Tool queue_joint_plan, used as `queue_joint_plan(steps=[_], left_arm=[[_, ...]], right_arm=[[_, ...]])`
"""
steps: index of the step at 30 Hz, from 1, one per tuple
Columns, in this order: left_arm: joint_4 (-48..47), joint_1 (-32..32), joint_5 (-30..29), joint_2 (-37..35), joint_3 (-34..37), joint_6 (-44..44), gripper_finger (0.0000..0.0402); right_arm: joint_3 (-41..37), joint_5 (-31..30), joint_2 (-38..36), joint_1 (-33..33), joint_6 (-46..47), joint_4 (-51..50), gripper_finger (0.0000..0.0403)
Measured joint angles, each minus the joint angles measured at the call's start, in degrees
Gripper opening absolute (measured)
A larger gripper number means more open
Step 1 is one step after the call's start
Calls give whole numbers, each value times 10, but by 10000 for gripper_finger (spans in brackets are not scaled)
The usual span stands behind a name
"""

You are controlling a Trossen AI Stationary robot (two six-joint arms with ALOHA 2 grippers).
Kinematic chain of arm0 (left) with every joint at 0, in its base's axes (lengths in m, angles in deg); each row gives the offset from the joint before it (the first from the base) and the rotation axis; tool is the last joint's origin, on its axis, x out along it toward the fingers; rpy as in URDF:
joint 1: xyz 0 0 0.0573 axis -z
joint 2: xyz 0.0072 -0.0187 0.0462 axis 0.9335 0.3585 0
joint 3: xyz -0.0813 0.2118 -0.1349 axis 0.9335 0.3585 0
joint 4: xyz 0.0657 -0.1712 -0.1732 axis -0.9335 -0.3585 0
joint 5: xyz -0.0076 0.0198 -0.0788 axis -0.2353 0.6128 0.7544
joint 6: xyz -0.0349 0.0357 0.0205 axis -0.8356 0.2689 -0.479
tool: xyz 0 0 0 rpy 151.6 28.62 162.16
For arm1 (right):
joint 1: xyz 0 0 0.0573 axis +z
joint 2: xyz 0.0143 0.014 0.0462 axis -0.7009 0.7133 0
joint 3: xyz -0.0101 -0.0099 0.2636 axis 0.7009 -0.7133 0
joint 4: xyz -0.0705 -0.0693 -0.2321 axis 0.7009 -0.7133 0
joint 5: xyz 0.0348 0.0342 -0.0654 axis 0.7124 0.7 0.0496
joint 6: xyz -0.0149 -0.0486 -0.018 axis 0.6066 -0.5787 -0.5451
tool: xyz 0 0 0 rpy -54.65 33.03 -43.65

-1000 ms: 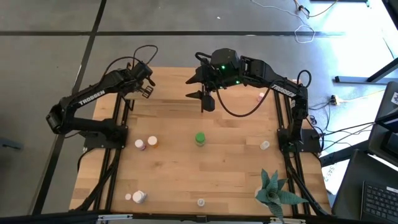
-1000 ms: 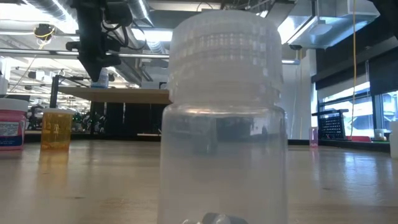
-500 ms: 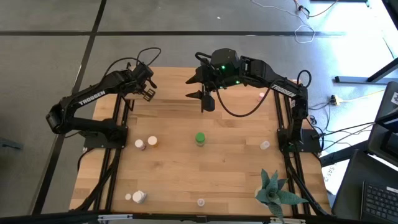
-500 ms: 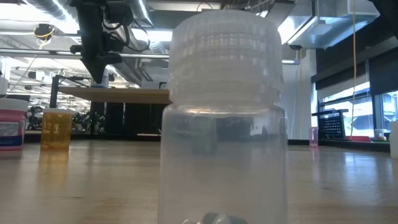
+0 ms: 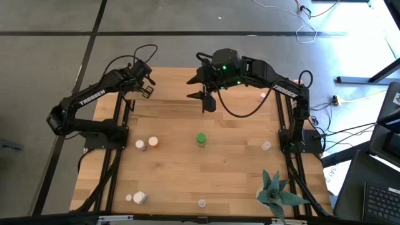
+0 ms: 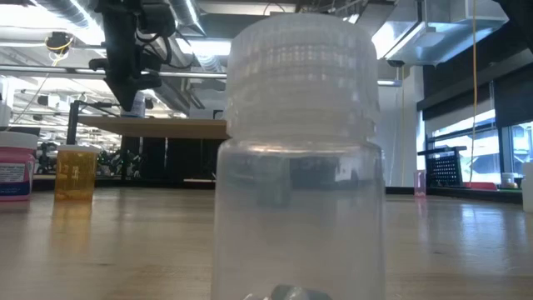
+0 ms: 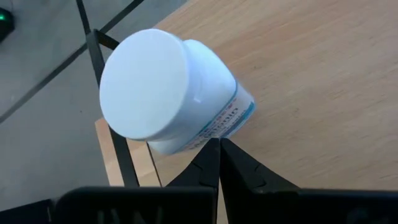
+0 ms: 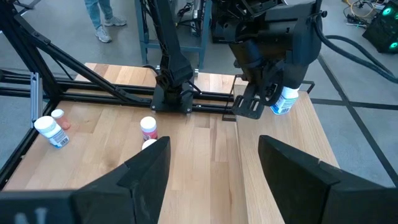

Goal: Pick and place medicine bottles onto shelf by color
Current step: Put the top white pill bottle on the shelf

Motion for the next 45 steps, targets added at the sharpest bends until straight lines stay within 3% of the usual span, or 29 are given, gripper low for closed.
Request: queue_joint_plan(steps=[45], left_arm=[[85,-52,-10,0,0,41,0]], right_arm=[[0,0,0,0,2,0,246]])
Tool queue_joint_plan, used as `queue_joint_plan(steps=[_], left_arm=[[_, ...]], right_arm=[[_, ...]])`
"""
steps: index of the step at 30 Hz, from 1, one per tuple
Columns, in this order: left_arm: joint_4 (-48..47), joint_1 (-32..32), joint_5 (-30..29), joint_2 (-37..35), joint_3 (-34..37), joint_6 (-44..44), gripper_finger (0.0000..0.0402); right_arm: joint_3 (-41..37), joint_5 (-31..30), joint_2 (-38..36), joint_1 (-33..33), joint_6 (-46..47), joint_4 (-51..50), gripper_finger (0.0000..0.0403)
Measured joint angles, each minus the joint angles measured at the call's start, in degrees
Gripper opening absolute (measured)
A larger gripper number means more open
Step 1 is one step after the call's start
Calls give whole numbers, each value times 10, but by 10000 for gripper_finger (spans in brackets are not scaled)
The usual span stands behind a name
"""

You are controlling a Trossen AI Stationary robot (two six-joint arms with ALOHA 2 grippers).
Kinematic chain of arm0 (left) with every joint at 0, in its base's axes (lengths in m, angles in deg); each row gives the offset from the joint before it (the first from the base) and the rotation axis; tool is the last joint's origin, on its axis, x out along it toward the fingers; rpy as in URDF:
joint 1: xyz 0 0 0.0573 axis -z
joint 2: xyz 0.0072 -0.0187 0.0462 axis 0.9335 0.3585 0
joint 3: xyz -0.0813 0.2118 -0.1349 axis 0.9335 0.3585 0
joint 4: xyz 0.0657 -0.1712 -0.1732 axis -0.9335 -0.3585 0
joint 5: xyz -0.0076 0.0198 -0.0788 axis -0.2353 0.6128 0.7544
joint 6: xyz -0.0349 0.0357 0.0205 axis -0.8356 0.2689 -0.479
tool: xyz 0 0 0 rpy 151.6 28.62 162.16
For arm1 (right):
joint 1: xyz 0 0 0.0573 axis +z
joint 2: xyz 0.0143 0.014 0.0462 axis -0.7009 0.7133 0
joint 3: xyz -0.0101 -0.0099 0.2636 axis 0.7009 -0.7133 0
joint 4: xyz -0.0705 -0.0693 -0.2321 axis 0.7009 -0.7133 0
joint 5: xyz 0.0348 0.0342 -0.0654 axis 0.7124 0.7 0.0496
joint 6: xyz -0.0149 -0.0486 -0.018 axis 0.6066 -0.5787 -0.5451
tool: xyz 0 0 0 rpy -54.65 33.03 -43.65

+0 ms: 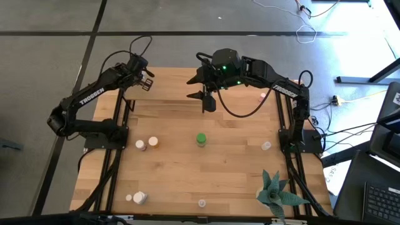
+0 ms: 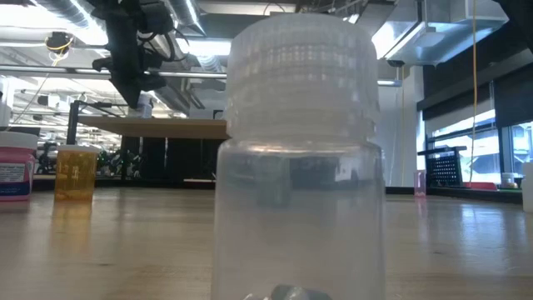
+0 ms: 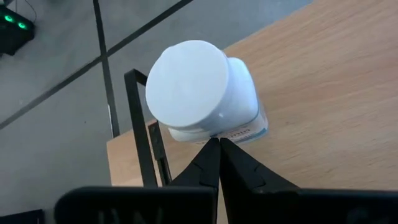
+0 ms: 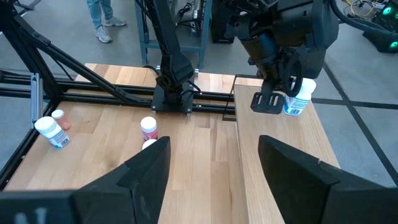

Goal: Pick and place medicine bottles onto shelf by color
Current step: Put the top white pill bottle on the shelf, then put the green pill bottle on the shelf

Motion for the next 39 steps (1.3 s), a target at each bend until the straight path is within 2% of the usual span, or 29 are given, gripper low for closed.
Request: queue_joint_plan(steps=[7,16,26,33,37,39], left_arm=[[-2,14,0,-6,0,0,0],[-14,69,9,-91,0,0,0],[-46,168,116,-190,0,2,0],[-77,277,173,-203,0,-10,0],[-97,339,245,-210,0,-17,0],[-109,370,270,-208,0,-52,0]], right_arm=[[0,0,0,0,0,0,246],[0,0,-6,0,-10,-21,246],[2,1,-31,1,-26,-82,246],[4,-1,-82,28,-14,-139,245],[3,-15,-97,56,-8,-207,245],[3,-14,-101,71,4,-231,245]])
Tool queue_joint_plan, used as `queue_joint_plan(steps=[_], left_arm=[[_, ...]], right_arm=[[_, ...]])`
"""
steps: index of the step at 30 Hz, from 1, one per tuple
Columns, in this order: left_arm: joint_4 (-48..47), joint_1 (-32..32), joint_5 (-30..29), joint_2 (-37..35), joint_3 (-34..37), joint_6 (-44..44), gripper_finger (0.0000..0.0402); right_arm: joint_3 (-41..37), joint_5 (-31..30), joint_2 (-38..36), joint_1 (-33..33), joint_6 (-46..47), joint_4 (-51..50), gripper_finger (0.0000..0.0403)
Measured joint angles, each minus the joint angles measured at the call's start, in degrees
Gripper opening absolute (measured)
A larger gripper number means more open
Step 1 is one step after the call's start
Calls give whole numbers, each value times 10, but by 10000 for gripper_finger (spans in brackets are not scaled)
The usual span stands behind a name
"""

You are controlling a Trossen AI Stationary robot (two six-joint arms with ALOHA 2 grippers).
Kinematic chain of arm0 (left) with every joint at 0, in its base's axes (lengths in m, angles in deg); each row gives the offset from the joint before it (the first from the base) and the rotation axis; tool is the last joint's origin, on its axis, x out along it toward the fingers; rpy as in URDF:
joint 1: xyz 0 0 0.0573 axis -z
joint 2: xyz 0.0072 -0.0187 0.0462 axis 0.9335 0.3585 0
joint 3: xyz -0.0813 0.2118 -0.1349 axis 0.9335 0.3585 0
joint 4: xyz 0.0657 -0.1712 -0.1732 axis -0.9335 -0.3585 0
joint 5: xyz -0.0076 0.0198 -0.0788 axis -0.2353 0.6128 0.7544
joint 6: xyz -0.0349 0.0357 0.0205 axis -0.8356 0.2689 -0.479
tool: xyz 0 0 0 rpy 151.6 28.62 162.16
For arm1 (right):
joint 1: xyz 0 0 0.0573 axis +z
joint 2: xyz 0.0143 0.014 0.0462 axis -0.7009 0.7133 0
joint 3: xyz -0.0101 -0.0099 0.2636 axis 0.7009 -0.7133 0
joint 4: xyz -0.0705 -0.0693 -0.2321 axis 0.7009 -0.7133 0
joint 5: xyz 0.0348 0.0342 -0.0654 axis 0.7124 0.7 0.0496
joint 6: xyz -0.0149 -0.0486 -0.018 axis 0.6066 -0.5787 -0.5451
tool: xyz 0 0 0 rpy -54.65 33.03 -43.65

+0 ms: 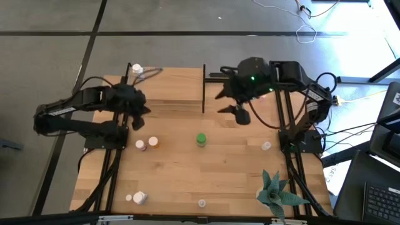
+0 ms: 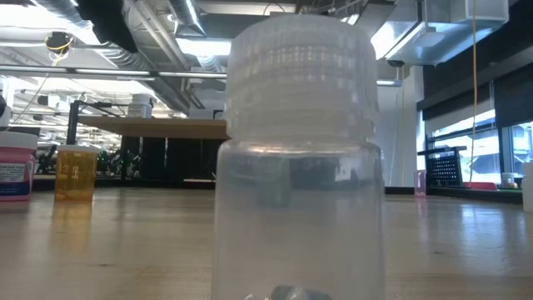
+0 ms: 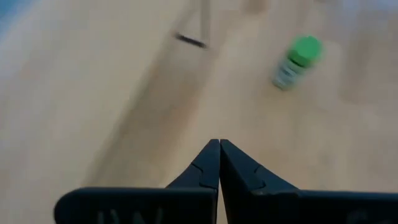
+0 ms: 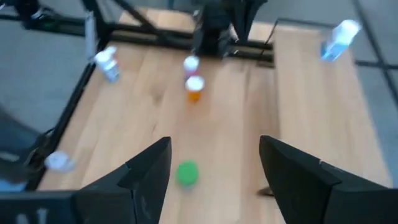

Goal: Pick and place medicine bottles onto shelf by color
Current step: Put the green pill bottle on the shelf

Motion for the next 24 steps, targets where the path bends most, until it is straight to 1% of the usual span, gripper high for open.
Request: queue_joint_plan(steps=[2,5,7,11,14,17,21,24], left_arm=[[-21,29,18,1,0,-42,0],[-64,73,65,4,0,-104,0],[-91,100,92,6,0,-148,0],[-136,151,122,5,0,-260,0],[-164,190,125,5,0,-324,0],[-182,221,116,5,0,-366,0],[-188,251,94,5,0,-390,0],[-188,268,76,5,0,-395,0]], right_arm=[[0,4,0,16,5,-22,245],[-1,24,2,35,4,-52,245],[-1,44,2,41,1,-62,245],[-1,92,2,45,30,-64,245],[-1,125,2,45,41,-64,245],[-1,135,2,45,44,-64,245],[-1,135,2,45,48,-49,245],[-1,135,2,45,85,-29,245]])
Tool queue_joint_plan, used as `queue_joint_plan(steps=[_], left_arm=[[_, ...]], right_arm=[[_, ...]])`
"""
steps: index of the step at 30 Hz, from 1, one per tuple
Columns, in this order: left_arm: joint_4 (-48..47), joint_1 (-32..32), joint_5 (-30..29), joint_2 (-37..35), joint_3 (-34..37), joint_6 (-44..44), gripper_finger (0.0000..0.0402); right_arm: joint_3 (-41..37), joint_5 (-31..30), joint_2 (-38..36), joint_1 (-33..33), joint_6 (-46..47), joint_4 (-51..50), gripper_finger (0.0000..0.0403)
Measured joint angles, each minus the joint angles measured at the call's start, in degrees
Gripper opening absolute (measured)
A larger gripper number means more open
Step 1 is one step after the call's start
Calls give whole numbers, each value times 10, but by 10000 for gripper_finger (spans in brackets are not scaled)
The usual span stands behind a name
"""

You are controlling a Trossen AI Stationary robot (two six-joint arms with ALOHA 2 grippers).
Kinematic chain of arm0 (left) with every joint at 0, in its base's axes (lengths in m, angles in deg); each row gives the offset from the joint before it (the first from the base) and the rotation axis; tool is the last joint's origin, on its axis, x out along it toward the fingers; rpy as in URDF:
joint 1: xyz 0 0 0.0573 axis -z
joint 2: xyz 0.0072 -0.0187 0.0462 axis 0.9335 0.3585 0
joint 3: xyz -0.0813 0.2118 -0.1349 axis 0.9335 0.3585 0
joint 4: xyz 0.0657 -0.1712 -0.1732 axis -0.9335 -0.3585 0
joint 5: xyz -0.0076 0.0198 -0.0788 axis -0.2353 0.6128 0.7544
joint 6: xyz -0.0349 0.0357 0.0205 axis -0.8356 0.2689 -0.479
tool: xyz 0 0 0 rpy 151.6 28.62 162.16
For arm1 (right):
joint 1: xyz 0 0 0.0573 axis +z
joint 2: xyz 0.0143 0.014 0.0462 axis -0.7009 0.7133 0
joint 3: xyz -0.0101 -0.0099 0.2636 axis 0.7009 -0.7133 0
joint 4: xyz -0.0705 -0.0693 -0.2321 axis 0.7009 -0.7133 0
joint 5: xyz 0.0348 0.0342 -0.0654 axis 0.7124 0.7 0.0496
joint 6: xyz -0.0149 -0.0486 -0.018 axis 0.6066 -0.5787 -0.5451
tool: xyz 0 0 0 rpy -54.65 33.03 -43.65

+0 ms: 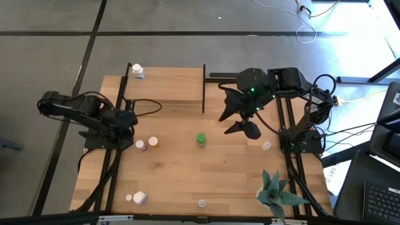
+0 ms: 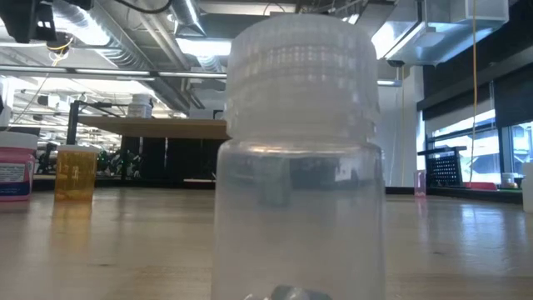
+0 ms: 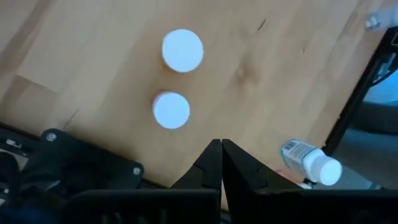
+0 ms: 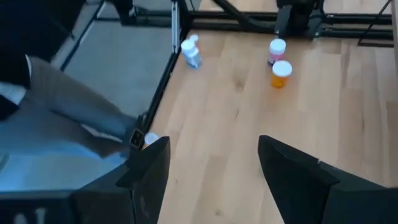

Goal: Pick and place medicine bottles onto shelf by color
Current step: Put the green pill bottle on the shelf

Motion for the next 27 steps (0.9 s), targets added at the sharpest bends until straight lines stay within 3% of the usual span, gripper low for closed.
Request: queue_joint_plan(steps=[7,14,19,27], left_arm=[[0,29,-72,-10,0,20,0],[0,51,-78,-28,0,38,0],[1,65,-89,-39,0,72,0],[1,67,-111,-46,0,74,0]], right_arm=[[-3,-6,0,0,95,46,245],[-26,-50,6,6,29,59,245],[-74,-129,17,22,17,70,245],[-198,-170,21,31,86,104,245]])
